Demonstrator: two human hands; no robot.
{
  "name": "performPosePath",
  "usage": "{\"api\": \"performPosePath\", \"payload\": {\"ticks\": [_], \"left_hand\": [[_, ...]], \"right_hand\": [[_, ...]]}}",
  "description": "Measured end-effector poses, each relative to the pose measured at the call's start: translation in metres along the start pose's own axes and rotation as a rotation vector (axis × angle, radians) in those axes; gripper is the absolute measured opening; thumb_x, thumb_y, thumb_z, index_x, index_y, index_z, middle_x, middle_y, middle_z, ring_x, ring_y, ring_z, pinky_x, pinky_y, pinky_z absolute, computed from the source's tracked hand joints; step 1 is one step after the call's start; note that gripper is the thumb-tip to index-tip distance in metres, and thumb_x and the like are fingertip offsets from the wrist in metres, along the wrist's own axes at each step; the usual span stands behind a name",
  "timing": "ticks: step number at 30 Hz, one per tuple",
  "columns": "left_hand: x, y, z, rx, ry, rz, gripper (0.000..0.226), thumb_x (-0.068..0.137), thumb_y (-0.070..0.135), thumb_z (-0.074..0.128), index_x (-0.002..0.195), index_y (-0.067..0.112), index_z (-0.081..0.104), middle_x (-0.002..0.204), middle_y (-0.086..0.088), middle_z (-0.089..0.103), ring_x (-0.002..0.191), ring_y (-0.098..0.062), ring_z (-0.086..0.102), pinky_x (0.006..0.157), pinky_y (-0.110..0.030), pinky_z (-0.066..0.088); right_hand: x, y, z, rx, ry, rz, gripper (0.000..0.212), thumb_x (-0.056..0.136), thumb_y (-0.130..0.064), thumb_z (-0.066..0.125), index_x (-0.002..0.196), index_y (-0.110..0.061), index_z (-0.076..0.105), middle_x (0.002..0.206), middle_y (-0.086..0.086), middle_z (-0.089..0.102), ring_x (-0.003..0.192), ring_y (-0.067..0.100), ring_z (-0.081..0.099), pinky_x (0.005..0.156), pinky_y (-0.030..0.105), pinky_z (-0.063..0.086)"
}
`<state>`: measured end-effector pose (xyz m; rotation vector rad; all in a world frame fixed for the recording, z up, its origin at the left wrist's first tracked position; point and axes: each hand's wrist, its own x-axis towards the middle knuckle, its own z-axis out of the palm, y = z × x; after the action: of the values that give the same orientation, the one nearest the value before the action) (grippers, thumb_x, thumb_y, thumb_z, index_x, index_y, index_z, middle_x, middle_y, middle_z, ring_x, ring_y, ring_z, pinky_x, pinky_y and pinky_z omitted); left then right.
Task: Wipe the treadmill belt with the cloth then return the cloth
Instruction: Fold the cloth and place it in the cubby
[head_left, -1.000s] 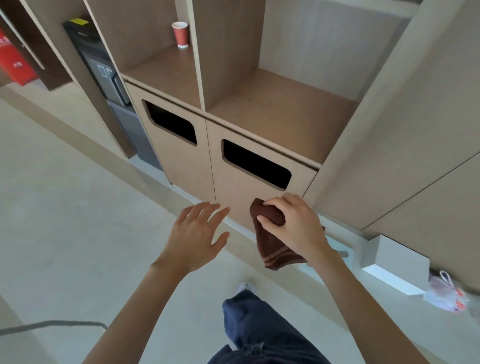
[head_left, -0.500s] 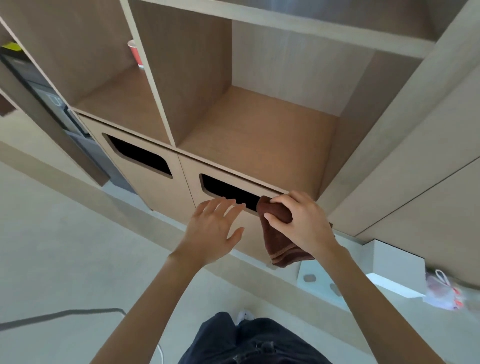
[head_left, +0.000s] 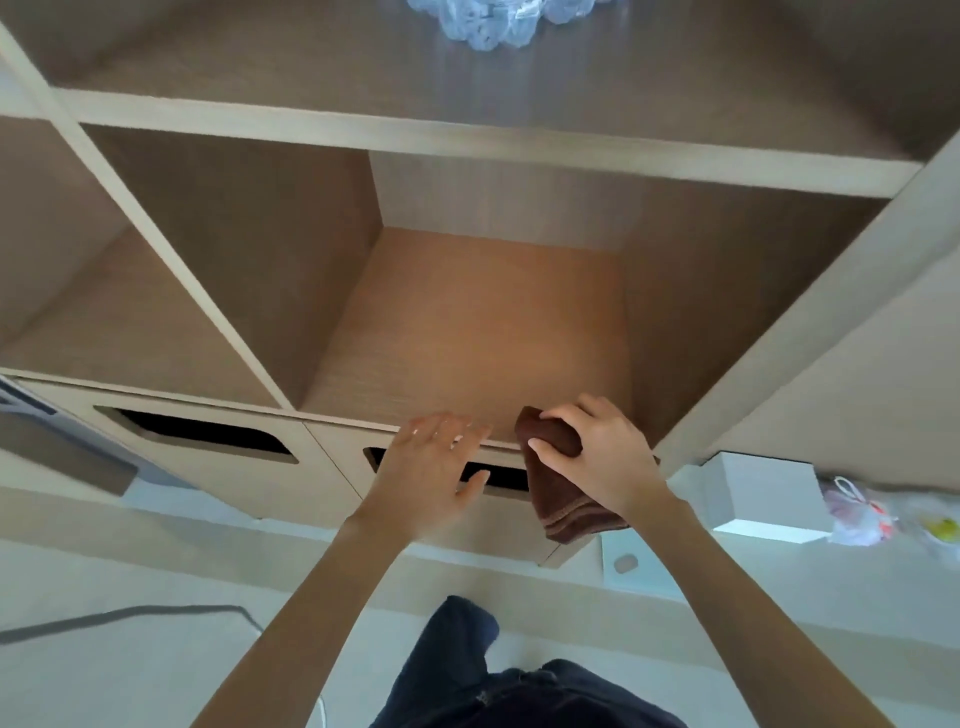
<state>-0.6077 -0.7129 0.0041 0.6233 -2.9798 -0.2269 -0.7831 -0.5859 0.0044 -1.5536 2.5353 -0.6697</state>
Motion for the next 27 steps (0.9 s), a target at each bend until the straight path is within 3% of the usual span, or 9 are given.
{"api": "performPosePath", "payload": {"ticks": [9, 14, 18, 21, 27], "left_hand": [[0.046, -0.074, 0.03, 0.03, -0.162, 0.1, 0.05, 0.094, 0.041, 0.038, 0.141, 0.026, 0.033, 0.141, 0.003, 0.04, 0.132, -0.018, 0.031, 0.107, -0.033, 0.023], [0.061, -0.092, 0.051, 0.046, -0.195, 0.14, 0.051, 0.092, 0.043, 0.04, 0.139, 0.026, 0.035, 0.138, 0.001, 0.043, 0.13, -0.02, 0.035, 0.106, -0.035, 0.025], [0.067, -0.094, 0.065, 0.058, -0.227, 0.147, 0.052, 0.093, 0.047, 0.037, 0.14, 0.025, 0.035, 0.148, 0.0, 0.03, 0.136, -0.022, 0.026, 0.107, -0.04, 0.027], [0.07, -0.093, 0.071, 0.051, -0.233, 0.152, 0.053, 0.092, 0.048, 0.037, 0.14, 0.025, 0.036, 0.15, 0.001, 0.027, 0.138, -0.022, 0.022, 0.108, -0.041, 0.027], [0.075, -0.09, 0.078, -0.021, -0.196, 0.146, 0.057, 0.093, 0.048, 0.036, 0.144, 0.023, 0.028, 0.152, 0.0, 0.025, 0.14, -0.022, 0.017, 0.112, -0.04, 0.02]], "right_hand": [[0.067, -0.007, 0.043, -0.069, -0.038, 0.139, 0.036, 0.087, -0.05, 0.056, 0.113, -0.026, 0.063, 0.109, -0.002, 0.058, 0.107, 0.018, 0.051, 0.079, 0.032, 0.047], [0.082, -0.001, 0.071, -0.034, -0.046, 0.274, 0.042, 0.086, -0.053, 0.056, 0.119, -0.028, 0.059, 0.117, 0.0, 0.057, 0.111, 0.022, 0.051, 0.081, 0.034, 0.046], [0.078, 0.011, 0.071, 0.128, -0.104, 0.321, 0.05, 0.083, -0.059, 0.056, 0.125, -0.034, 0.053, 0.122, -0.003, 0.056, 0.113, 0.02, 0.053, 0.087, 0.037, 0.048], [0.067, 0.023, 0.06, 0.256, -0.095, 0.308, 0.05, 0.085, -0.052, 0.059, 0.13, -0.031, 0.05, 0.124, -0.004, 0.053, 0.113, 0.018, 0.052, 0.091, 0.04, 0.048], [0.035, 0.049, 0.053, 0.232, -0.053, 0.367, 0.041, 0.086, -0.034, 0.065, 0.125, -0.024, 0.057, 0.118, -0.002, 0.054, 0.103, 0.02, 0.057, 0.082, 0.032, 0.049]]}}
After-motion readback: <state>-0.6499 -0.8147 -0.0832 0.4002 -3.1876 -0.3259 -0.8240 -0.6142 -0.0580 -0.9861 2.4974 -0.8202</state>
